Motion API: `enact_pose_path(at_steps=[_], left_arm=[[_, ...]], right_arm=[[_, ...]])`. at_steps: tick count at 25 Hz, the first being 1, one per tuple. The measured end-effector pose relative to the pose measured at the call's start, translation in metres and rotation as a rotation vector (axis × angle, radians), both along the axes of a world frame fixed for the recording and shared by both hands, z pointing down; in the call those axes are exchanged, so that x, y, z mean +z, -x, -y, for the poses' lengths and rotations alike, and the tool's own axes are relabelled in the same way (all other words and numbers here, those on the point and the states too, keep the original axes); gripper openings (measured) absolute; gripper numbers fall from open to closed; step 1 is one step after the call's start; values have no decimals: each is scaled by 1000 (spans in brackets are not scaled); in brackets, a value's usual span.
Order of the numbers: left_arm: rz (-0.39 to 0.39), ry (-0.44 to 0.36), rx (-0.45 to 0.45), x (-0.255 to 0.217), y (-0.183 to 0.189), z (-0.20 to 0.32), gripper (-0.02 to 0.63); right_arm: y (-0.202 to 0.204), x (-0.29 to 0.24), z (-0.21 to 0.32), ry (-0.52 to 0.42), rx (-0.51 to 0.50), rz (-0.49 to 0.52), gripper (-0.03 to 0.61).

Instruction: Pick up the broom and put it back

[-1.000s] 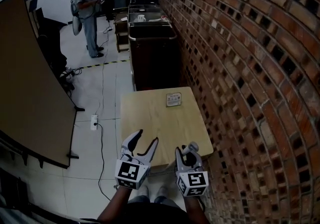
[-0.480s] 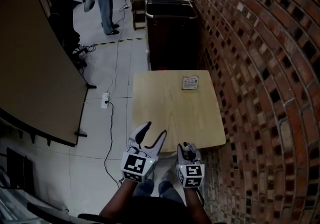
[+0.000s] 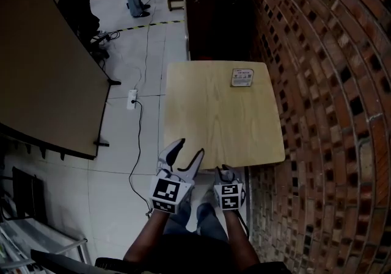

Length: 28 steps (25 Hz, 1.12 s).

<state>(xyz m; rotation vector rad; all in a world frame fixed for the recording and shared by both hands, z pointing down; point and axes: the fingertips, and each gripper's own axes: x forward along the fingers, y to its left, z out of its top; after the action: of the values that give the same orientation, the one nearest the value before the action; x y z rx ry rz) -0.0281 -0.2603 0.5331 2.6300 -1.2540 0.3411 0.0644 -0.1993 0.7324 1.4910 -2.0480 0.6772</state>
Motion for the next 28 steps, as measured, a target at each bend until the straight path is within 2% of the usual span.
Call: enact_pose_path(at_steps=[15,20,28], left_arm=[[17,43,-4,20,4,-6,235],[19,52,-12,22,12,-6,235],[13,60,4,23,12,-6,235]], right_arm=[[12,61,9,57,-172,-73,83],[26,67,10,40,-230,-70,84],[23,72,12,36,-170,-31,91]])
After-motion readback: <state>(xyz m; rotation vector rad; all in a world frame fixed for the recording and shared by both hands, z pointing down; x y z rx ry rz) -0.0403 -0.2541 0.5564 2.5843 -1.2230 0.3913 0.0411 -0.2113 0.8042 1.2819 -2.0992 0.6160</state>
